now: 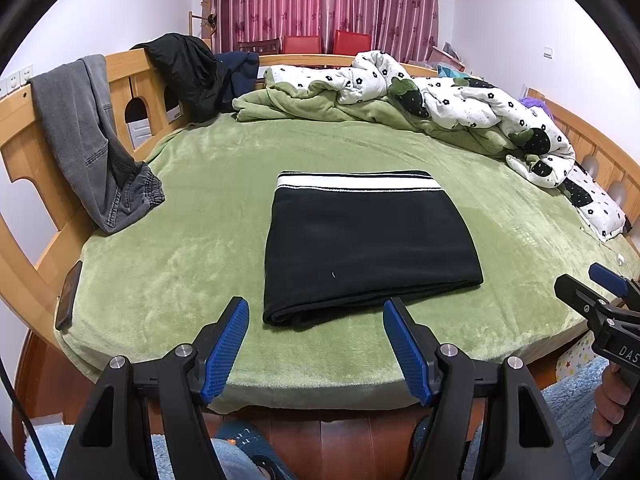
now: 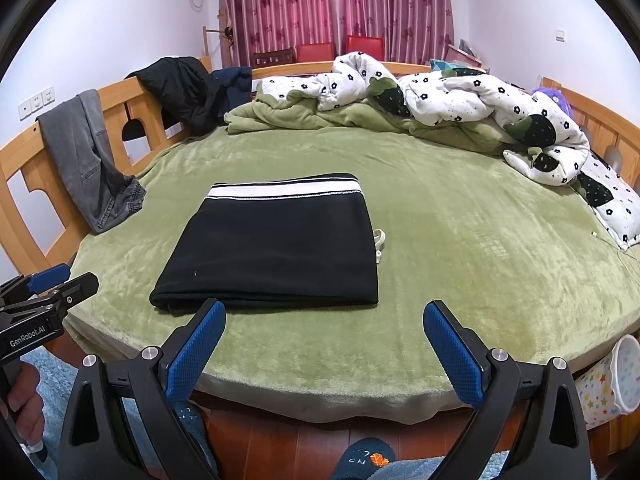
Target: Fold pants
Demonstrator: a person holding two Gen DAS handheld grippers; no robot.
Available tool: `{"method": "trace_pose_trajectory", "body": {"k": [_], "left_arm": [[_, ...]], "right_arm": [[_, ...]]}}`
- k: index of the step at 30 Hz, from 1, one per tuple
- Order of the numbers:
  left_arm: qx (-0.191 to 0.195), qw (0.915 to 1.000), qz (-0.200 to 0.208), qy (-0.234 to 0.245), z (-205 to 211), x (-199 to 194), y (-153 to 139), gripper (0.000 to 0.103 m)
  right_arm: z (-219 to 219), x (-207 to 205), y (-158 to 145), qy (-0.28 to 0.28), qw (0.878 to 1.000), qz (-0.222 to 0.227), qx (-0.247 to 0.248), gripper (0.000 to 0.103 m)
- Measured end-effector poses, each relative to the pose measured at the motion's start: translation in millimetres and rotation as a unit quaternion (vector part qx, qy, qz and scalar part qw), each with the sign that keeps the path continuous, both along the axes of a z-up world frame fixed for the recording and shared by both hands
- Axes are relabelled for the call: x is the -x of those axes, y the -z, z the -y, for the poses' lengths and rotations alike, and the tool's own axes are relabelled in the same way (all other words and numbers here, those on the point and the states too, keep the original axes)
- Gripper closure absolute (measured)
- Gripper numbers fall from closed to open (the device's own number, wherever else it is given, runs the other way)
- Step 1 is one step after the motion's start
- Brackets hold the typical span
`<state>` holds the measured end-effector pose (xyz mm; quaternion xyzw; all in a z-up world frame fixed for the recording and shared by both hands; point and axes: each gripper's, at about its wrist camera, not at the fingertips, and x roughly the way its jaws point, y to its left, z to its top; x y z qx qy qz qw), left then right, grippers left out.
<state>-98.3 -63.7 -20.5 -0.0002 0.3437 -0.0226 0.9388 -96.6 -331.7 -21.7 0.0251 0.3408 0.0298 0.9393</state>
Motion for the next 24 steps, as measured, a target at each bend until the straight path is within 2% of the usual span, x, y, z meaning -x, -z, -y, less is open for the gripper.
{"method": "trace_pose_trajectory", "body": {"k": [24], "left_arm": [[0.0,1.0,0.001,0.003,1.0,-1.6,-2.4,0.035]], "right_arm": [[-5.7,-0.3,-2.3,0.005,1.0,0.001,0.0,0.005]]}}
